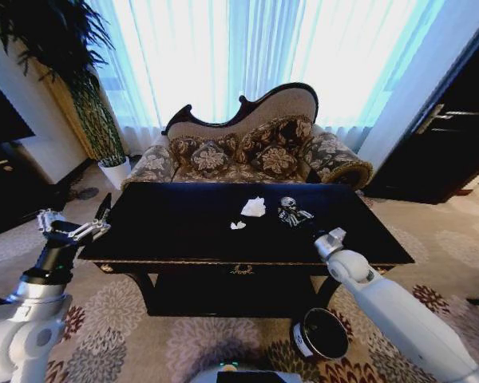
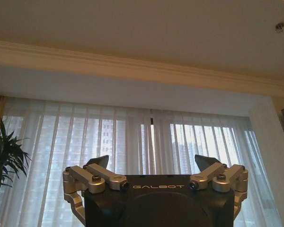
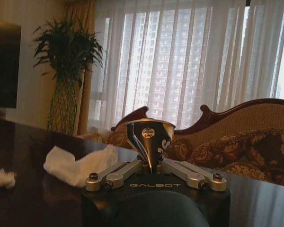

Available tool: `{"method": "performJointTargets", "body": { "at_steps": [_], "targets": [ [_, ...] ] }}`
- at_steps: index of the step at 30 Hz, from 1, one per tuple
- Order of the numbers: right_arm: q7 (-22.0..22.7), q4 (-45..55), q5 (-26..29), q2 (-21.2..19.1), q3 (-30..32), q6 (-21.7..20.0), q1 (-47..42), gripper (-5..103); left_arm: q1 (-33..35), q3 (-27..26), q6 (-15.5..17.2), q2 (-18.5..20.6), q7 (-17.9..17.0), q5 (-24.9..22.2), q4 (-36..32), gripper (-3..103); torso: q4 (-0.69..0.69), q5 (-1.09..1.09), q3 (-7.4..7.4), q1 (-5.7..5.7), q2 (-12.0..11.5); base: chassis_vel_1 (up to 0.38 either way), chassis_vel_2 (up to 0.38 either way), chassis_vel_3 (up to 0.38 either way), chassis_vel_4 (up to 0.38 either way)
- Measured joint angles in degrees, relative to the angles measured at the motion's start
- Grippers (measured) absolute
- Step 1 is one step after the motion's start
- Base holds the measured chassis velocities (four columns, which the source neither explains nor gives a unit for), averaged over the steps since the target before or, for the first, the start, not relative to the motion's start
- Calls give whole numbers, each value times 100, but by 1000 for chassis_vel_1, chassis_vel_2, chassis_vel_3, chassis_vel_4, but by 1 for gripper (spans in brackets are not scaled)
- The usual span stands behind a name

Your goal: Move to the front of the table and place the trash on the table into the trash bin.

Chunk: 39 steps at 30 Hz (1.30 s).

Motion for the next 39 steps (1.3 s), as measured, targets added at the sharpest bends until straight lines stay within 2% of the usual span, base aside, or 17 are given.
{"method": "performJointTargets", "body": {
  "at_steps": [5,10,11,15,16,17,20,21,26,28,34,39],
  "targets": [
    [-435,154,421,-58,475,188,-321,0,23,-14,-1,-2,-6,-7,-51,100,0,-1,0,0,0,0,0,0,0],
    [-1287,311,1238,8,1115,470,-950,0,35,-60,-10,14,-11,-60,-84,100,0,0,0,0,0,0,0,0,0],
    [-1287,311,1238,8,1115,470,-950,0,35,-60,-10,14,-11,-60,-84,100,0,0,0,0,0,0,0,0,0],
    [-2214,329,1716,109,1417,779,-1397,0,35,-57,-11,12,-19,-78,-135,100,-1,0,0,0,0,0,0,0,0],
    [-2214,329,1716,109,1417,779,-1397,0,35,-57,-11,12,-19,-78,-135,100,-1,0,0,0,0,0,0,0,0],
    [-2576,349,1898,127,1478,866,-1530,0,53,-74,-10,-16,-24,-99,-200,100,-2,0,0,0,0,0,0,0,0],
    [-3120,356,2120,155,1547,974,-1677,0,88,-112,-5,-94,-54,-127,-293,100,2,0,0,0,0,0,0,0,0],
    [-3450,374,2291,209,1660,1042,-1830,0,88,-110,-1,-130,-62,-126,-315,100,1,0,0,0,0,0,0,0,0],
    [-3782,452,2505,419,2033,1086,-2214,0,94,-91,0,-154,-63,-122,-321,100,0,-1,0,0,0,0,0,0,0],
    [-4054,468,2607,597,2387,1126,-2500,0,73,-100,0,-123,-61,-146,-306,100,0,0,0,-1,0,0,0,0,0],
    [-4518,385,2812,735,2841,1180,-2844,0,34,-108,-35,-148,-59,-182,-217,100,0,-1,0,-1,0,0,0,0,0],
    [-5087,167,2834,827,3356,1327,-3231,0,23,-3,-84,-297,-10,-101,-205,100,-1,0,0,0,0,0,0,0,0]
  ]
}}
